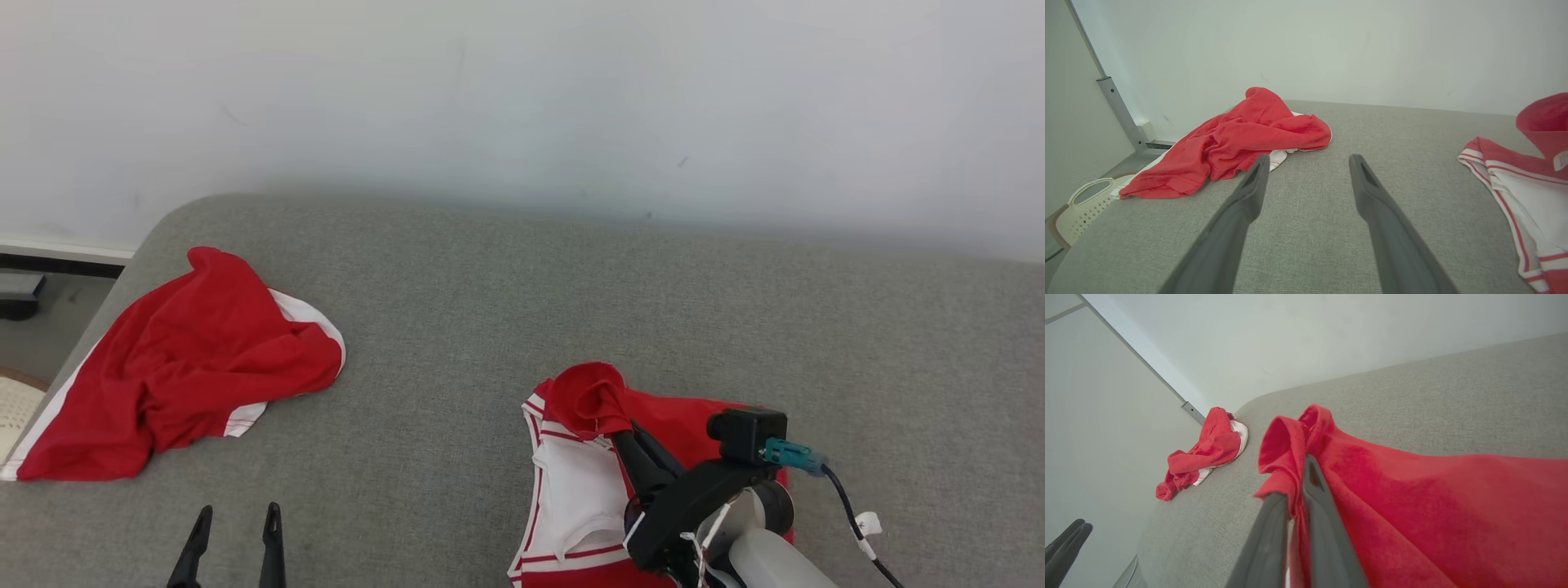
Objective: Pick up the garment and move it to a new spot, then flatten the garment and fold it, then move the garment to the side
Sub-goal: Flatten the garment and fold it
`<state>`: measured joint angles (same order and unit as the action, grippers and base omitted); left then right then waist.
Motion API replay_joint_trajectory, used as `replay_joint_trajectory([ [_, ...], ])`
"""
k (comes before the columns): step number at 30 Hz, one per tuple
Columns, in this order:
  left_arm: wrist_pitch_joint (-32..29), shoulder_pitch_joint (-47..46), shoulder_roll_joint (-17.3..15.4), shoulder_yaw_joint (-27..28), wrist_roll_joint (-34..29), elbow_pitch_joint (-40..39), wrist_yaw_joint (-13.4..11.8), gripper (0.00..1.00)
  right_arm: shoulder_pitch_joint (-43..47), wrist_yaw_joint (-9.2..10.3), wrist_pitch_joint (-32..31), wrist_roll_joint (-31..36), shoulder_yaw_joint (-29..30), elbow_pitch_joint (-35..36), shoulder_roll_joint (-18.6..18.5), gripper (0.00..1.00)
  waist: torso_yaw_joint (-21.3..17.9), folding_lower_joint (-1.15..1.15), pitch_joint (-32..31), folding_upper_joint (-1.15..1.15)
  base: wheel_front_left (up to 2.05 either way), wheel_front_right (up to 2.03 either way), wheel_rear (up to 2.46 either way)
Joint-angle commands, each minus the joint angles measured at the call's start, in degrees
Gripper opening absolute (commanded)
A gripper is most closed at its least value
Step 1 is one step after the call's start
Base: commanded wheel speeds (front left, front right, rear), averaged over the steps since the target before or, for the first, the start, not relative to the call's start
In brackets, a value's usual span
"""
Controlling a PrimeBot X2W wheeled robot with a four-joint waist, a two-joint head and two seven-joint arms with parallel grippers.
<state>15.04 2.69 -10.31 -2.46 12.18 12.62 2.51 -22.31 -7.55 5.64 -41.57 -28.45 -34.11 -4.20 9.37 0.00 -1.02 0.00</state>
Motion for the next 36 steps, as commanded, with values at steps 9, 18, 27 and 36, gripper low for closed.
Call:
replay_joint_trajectory([
  [9,0.1,-3.0,1.0,-1.1,-0.8,1.8,1.0,1.0,-2.2,0.14,1.8,-0.3,-3.2,-7.7,1.4,0.03,2.7,0.0,1.1,0.0,0.0,0.0,0.0],
  [18,0.1,-1.9,1.2,0.6,-0.5,2.4,1.0,1.0,-4.3,0.14,5.1,-7.0,-5.2,-5.4,1.3,1.0,0.8,0.0,0.9,0.0,0.0,0.0,0.0],
  [27,0.1,-0.9,1.6,2.3,-0.7,1.8,1.4,1.0,-2.1,0.14,8.2,-4.2,2.3,1.0,-6.8,1.0,-0.6,0.0,0.0,0.0,0.0,0.0,0.0],
  [36,0.1,0.1,1.9,3.1,-1.5,0.4,0.8,1.0,5.2,0.14,9.4,6.5,14.7,0.6,-10.7,1.0,-1.1,0.0,-0.2,0.0,0.0,0.0,0.0],
])
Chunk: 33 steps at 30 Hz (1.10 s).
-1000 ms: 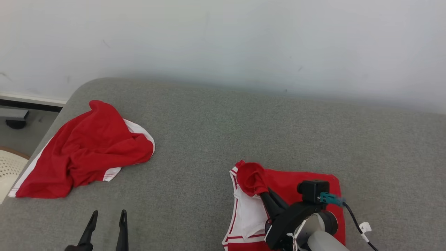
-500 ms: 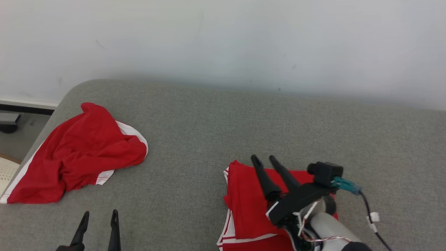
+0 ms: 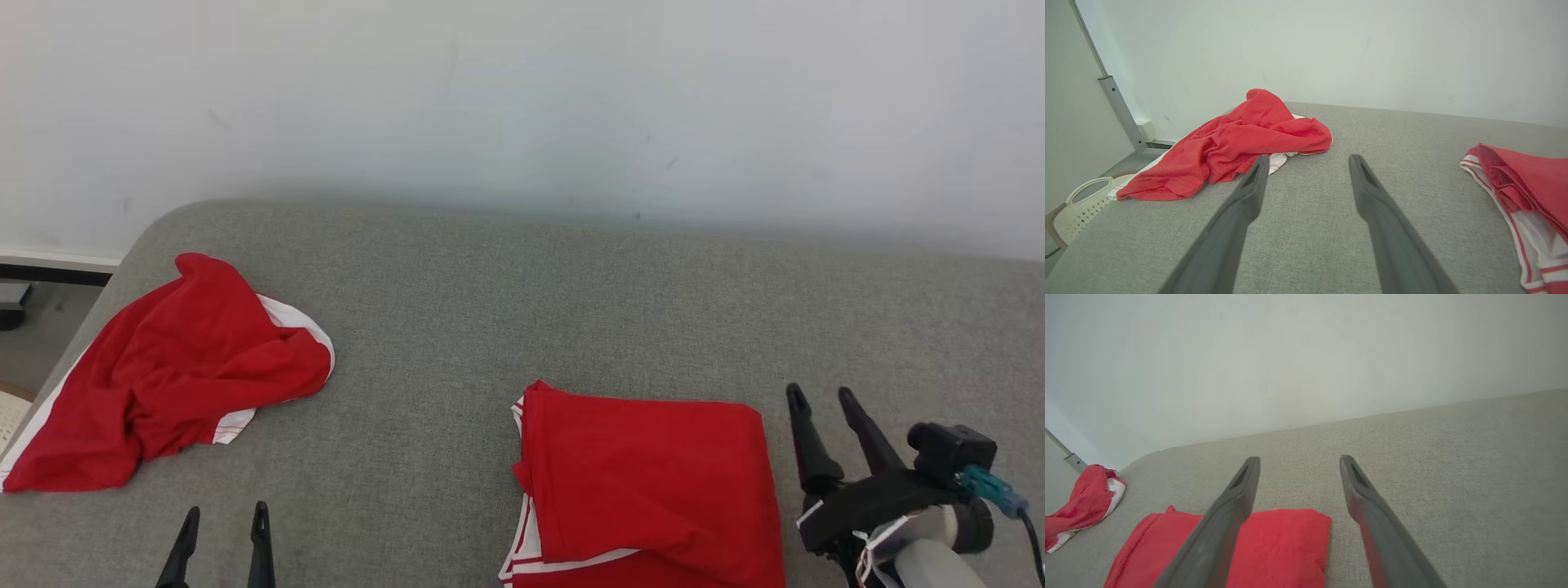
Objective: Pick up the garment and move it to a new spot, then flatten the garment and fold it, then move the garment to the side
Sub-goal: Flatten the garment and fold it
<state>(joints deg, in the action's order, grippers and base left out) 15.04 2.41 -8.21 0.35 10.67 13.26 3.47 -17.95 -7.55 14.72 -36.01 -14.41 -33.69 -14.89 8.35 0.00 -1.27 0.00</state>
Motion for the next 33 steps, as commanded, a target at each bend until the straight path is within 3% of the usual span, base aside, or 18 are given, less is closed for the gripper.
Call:
replay_joint_trajectory([
  [1,0.1,0.5,-0.3,0.4,0.0,-0.3,-0.1,1.0,1.7,0.14,0.5,2.6,2.4,0.6,0.1,1.0,-0.1,0.0,0.0,0.0,0.0,0.0,0.0],
  [9,0.1,1.3,-0.4,1.1,-0.9,-1.1,-0.2,1.0,10.6,0.14,0.5,13.9,14.8,12.5,5.1,1.0,-1.1,0.0,-0.2,0.0,0.0,0.0,0.0],
  [17,0.1,0.9,-0.6,1.2,-2.4,-2.0,-0.4,1.0,19.0,0.14,0.5,18.4,18.8,24.9,9.8,1.0,-1.6,0.0,-0.8,0.0,0.0,0.0,0.0],
  [33,0.1,1.1,-2.1,-0.8,-5.7,-0.1,-0.5,1.0,22.6,0.14,0.5,22.6,16.1,24.2,11.8,1.0,-2.8,0.0,-1.6,0.0,0.0,0.0,0.0],
])
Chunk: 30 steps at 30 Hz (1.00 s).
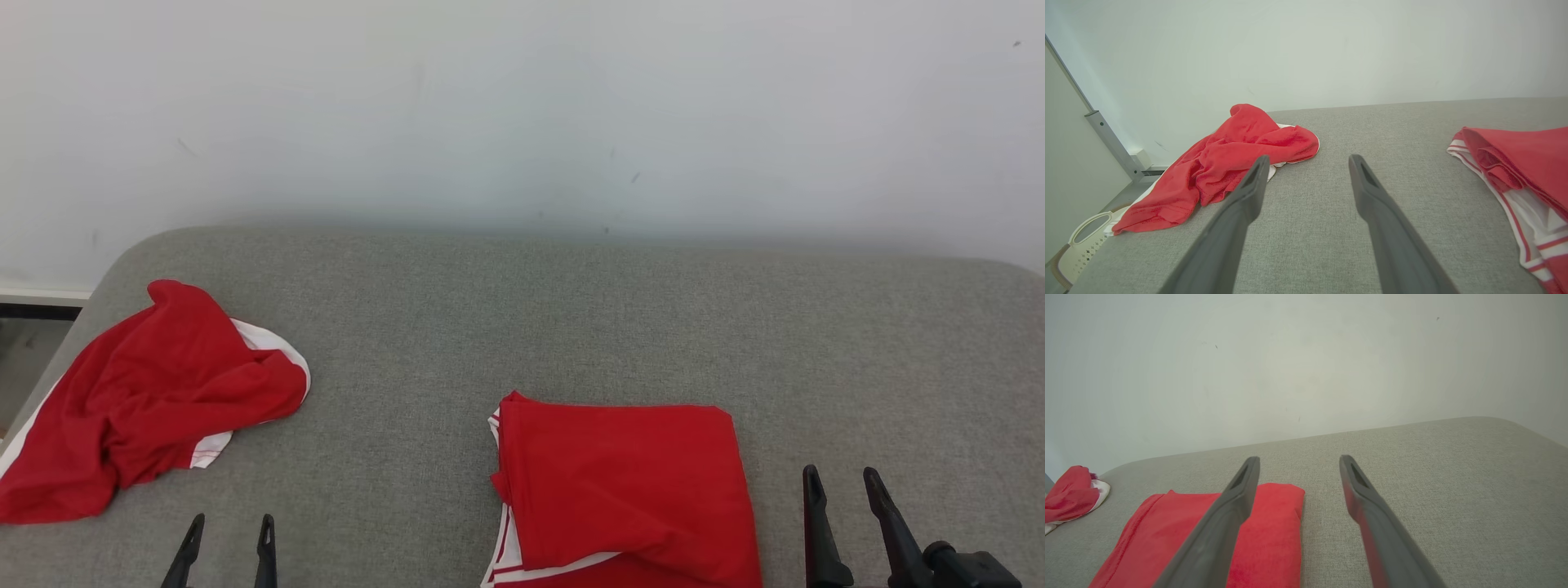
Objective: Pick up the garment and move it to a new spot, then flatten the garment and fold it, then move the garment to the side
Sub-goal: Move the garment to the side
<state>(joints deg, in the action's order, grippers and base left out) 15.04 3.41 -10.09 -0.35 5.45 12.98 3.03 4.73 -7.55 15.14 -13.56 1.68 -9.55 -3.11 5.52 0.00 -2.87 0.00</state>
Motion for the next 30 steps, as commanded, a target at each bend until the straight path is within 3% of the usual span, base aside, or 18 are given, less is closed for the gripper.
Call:
replay_joint_trajectory([
  [1,0.1,0.0,-0.2,-0.3,-0.5,0.2,0.1,1.0,-0.1,0.14,0.1,0.2,-0.1,0.0,0.1,1.0,0.0,0.0,-0.1,0.0,0.0,0.0,0.0],
  [30,0.1,-0.4,-0.6,-1.5,0.8,0.5,0.4,1.0,0.1,0.14,0.1,0.7,-0.5,-1.9,0.2,1.0,-0.5,0.0,-0.2,0.0,0.0,0.0,0.0],
])
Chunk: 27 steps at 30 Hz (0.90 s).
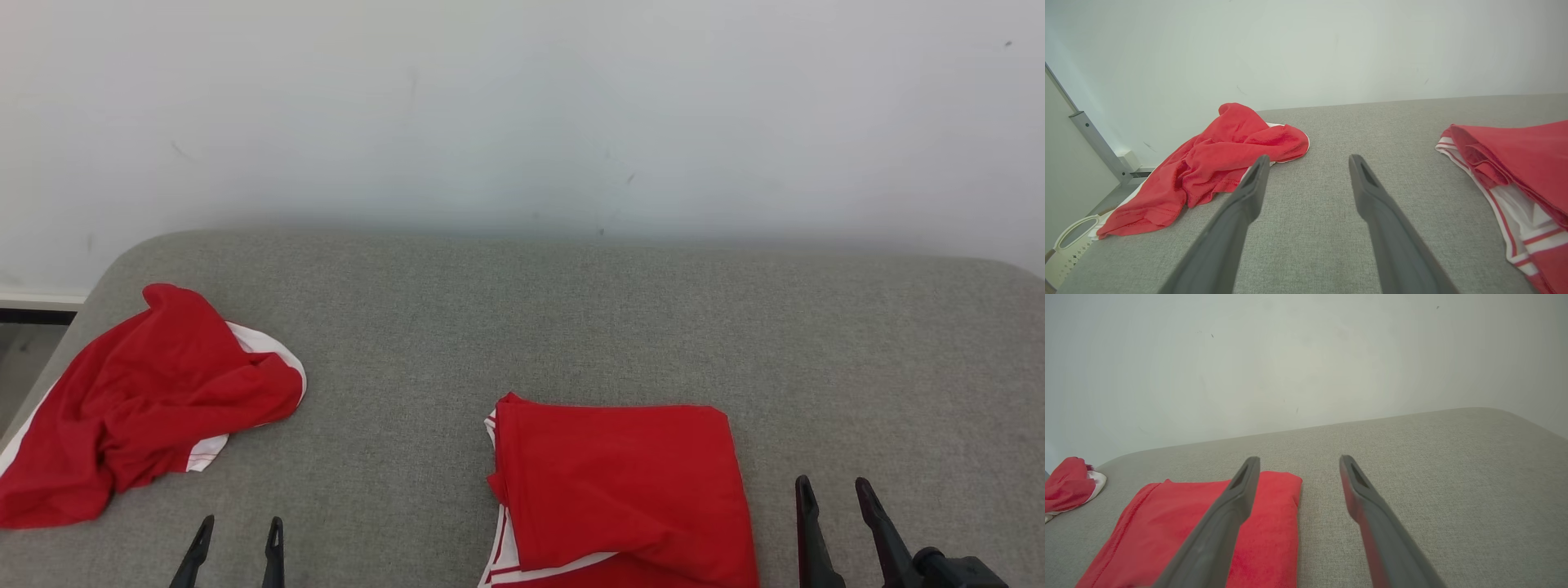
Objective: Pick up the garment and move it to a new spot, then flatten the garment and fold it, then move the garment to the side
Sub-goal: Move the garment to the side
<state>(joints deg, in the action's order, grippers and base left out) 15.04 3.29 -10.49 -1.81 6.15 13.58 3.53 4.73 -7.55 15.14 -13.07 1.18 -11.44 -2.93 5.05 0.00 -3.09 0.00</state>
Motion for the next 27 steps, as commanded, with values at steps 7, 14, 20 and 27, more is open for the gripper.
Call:
replay_joint_trajectory([
  [7,0.1,-0.5,-0.4,0.0,0.4,0.0,-0.3,1.0,-0.3,0.14,0.1,0.3,-0.2,-0.7,0.1,1.0,-0.1,0.0,0.0,0.0,0.0,0.0,0.0],
  [14,0.1,-0.5,-0.2,-0.2,0.5,-0.1,-0.4,1.0,-0.4,0.14,0.1,0.3,-0.2,-1.5,0.1,1.0,-0.1,0.0,-0.2,0.0,0.0,0.0,0.0],
  [20,0.1,-0.7,-0.1,-0.5,0.6,-0.3,-0.5,1.0,-2.0,0.14,0.0,0.4,-1.1,-3.8,0.1,1.0,0.0,0.0,-0.1,0.0,0.0,0.0,0.0],
  [27,0.1,-1.2,-0.1,-0.8,0.6,0.1,-0.2,1.0,-10.3,0.14,-4.8,0.9,-2.1,-14.2,-1.6,1.0,0.2,0.0,0.4,0.0,0.0,0.0,0.0],
])
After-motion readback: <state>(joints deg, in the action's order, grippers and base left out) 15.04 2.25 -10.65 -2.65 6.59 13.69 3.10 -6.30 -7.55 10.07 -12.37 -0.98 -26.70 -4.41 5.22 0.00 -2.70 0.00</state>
